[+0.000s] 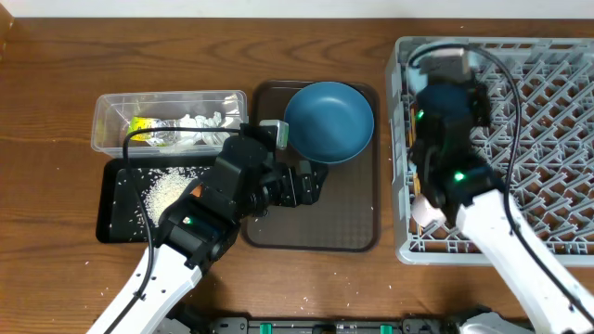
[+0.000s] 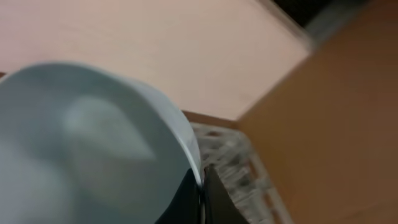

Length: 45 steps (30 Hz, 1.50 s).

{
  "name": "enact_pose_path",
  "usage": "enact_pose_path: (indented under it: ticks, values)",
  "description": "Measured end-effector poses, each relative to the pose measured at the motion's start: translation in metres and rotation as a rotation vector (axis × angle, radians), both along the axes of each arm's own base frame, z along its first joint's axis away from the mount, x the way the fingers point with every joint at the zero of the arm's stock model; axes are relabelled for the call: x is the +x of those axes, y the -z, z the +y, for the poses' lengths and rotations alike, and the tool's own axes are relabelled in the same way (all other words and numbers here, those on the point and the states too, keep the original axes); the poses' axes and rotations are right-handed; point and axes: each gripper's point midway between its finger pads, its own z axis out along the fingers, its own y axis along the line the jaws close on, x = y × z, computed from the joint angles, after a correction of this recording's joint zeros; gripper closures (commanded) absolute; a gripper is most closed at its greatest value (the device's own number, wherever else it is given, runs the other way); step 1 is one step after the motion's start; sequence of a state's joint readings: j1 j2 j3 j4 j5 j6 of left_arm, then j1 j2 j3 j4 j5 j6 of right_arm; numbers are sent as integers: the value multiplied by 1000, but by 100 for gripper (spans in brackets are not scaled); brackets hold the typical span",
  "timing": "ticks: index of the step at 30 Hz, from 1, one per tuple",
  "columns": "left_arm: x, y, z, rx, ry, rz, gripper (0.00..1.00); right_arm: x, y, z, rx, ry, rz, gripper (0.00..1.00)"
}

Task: Sort waste into correct bins and load items into the dishwasher rack
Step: 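Release the left gripper and carry the light-blue bowl right into the rack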

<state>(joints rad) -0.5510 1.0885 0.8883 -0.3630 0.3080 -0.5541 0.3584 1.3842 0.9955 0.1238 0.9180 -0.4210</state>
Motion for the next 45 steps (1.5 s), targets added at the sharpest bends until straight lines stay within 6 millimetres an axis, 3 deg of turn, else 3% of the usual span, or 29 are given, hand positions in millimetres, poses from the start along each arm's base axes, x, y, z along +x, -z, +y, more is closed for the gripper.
enact_pose_path:
  ticks: [3,6,15,20,29,45]
  values:
    - [0,2,0,4,0,6,5,14,10,-20,-93,72,33,99]
    - [1,4,0,7,0,11,4,27,33,-35,-184,116,116,98]
    - [1,4,0,7,0,11,0,40,98,-43,-326,135,340,99]
    - [1,4,0,7,0,11,1,38,98,-46,-345,158,348,98]
    - [1,4,-1,6,0,11,1,51,71,-43,-442,153,289,98]
    - [1,4,-1,6,0,10,2,55,84,-64,-512,108,406,98]
